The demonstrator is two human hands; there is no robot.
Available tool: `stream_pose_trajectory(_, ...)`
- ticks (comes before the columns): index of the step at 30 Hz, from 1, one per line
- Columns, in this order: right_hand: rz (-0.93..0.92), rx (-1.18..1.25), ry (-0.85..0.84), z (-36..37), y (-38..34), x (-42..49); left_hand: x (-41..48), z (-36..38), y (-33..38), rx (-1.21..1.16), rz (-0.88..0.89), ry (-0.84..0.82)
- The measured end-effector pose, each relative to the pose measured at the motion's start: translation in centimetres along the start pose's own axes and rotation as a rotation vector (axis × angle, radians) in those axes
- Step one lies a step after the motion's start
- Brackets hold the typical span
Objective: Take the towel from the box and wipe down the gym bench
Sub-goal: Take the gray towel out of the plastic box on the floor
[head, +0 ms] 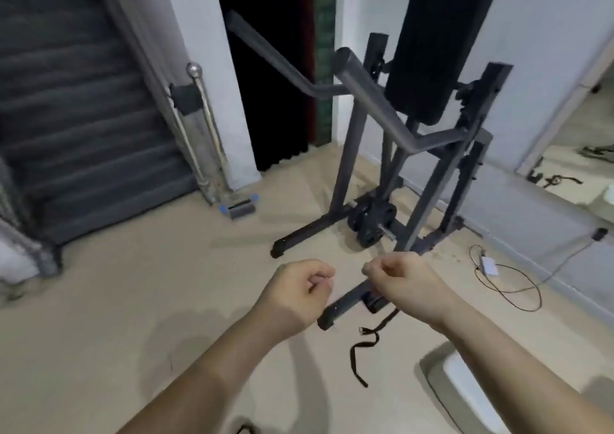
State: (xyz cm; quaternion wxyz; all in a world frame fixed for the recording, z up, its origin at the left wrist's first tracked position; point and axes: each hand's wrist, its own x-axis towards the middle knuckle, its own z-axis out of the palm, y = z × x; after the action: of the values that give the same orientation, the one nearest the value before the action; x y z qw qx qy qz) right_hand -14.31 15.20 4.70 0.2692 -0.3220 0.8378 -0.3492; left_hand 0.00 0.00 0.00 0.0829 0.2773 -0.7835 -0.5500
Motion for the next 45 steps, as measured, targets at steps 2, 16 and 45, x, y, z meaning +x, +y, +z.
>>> stream_pose_trajectory(2, 0.035, 0.081, -0.087, 3.2, -2.9, 2.6, -0.1, -3.4, -2.4, -0.131, -0.087, 0.106)
stream_pose_trajectory(16, 0.194, 0.459, -0.182, 24.3, -23.7, 27.2, 11.2, -33.2, -16.8, -0.212, -0.285, 0.443)
stream_pose_trajectory(45, 0.382, 0.114, -0.211, 38.1, -34.1, 96.9, 72.8, -64.6, -33.9, 0.316, -0.246, 0.084)
